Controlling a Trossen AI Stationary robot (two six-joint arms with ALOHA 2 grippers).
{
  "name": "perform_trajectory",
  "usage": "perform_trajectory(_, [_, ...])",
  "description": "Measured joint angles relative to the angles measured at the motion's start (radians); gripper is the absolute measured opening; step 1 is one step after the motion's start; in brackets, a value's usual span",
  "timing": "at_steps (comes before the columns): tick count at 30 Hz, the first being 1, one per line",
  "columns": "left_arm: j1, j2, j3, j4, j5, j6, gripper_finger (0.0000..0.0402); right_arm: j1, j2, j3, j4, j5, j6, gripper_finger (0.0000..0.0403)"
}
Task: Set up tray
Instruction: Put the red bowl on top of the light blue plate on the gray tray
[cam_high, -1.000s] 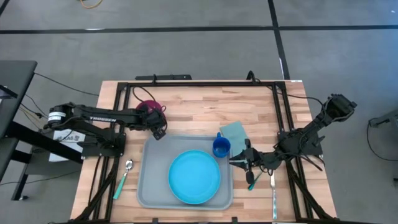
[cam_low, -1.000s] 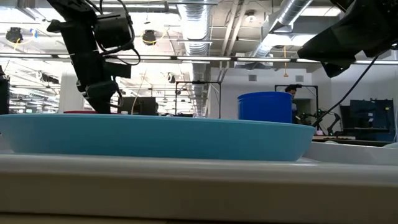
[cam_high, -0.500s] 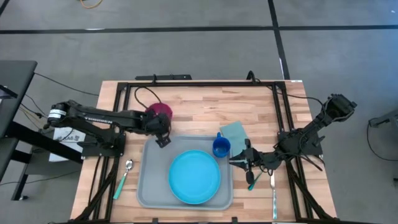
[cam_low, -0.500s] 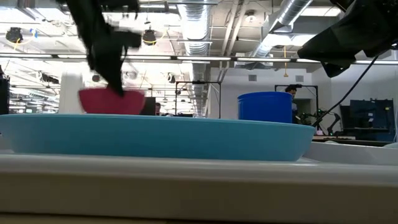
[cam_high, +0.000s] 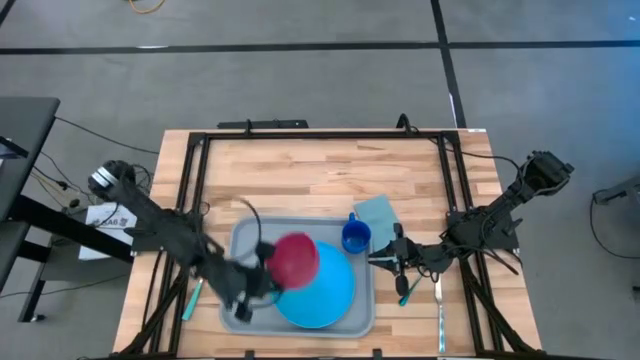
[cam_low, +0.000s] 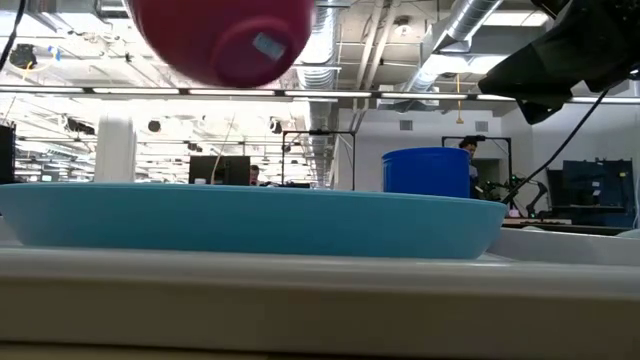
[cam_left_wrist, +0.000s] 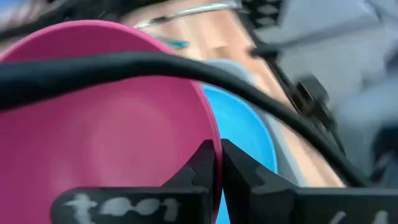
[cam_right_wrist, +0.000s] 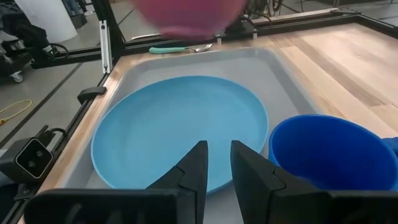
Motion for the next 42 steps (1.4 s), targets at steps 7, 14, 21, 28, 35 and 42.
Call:
perform_trajectory(7, [-0.084, 0.248, 0.042, 0.004, 0.011, 0.192, 0.0002, 0.000, 0.000, 0.001, 0.017, 0.001, 0.001, 0.0064])
perform_trajectory(14, [-0.066, 0.426, 0.224, -0.155, 0.034, 0.245, 0.0003, 0.000, 0.000, 0.001, 0.039, 0.001, 0.002, 0.0064])
perform_trajectory(21, [-0.003, 0.504, 0.380, -0.320, 0.127, 0.179, 0.0004, 0.000, 0.000, 0.001, 0.037, 0.001, 0.000, 0.0064])
perform_trajectory(28, [0.048, 0.501, 0.376, -0.270, 0.125, 0.049, 0.0004, -0.006, 0.000, 0.001, 0.037, 0.001, 0.000, 0.0064])
perform_trajectory(35, [0.073, 0.501, 0.376, -0.264, 0.132, 0.029, 0.0027, -0.006, 0.000, 0.001, 0.038, 0.001, 0.001, 0.0064])
perform_trajectory(42, [0.075, 0.501, 0.376, -0.261, 0.132, -0.012, 0.0080, -0.006, 0.000, 0.001, 0.038, 0.001, 0.001, 0.0064])
